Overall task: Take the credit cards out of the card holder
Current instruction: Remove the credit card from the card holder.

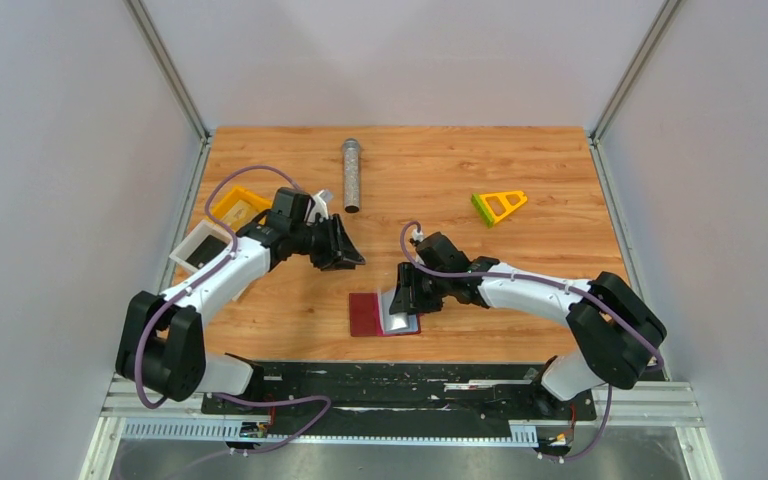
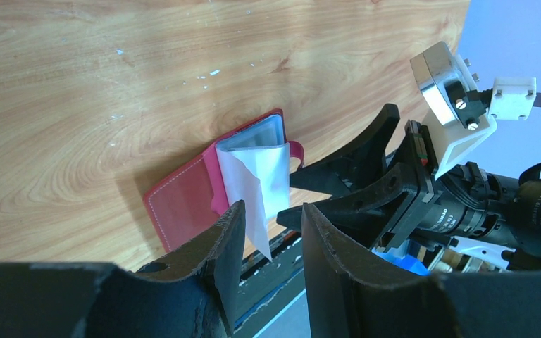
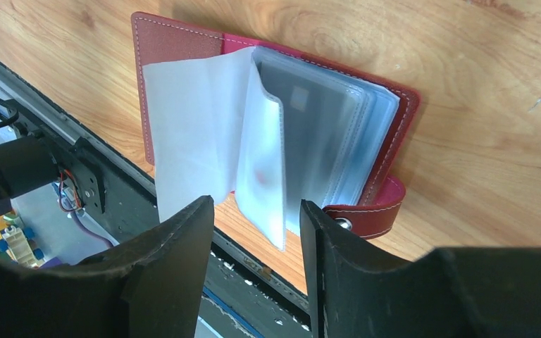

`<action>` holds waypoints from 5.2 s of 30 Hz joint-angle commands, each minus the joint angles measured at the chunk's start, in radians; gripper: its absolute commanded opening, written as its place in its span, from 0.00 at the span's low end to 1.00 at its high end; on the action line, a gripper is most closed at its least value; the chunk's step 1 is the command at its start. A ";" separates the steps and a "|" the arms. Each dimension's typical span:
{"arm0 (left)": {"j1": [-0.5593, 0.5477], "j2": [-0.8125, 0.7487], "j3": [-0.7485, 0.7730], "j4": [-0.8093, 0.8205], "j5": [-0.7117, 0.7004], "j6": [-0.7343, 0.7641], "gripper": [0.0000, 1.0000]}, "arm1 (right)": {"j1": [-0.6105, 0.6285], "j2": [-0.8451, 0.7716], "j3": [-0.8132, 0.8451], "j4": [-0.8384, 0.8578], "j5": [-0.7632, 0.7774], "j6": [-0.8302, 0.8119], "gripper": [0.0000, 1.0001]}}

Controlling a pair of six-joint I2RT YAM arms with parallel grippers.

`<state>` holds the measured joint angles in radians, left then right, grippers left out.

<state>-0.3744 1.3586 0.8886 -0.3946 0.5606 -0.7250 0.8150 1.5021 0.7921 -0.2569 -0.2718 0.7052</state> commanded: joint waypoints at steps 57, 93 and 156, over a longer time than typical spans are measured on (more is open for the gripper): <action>-0.184 0.167 -0.143 0.138 -0.080 0.007 0.25 | 0.067 -0.011 0.006 -0.025 0.147 0.041 0.42; -0.184 0.158 -0.200 0.195 -0.062 -0.028 0.26 | 0.058 0.040 -0.001 0.039 0.138 0.059 0.41; -0.132 -0.063 -0.119 0.018 -0.196 -0.069 0.31 | 0.072 0.147 0.142 0.235 -0.138 0.017 0.42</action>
<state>-0.5308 1.3121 0.7189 -0.3382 0.3767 -0.7959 0.8749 1.6169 0.8909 -0.0917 -0.3710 0.7456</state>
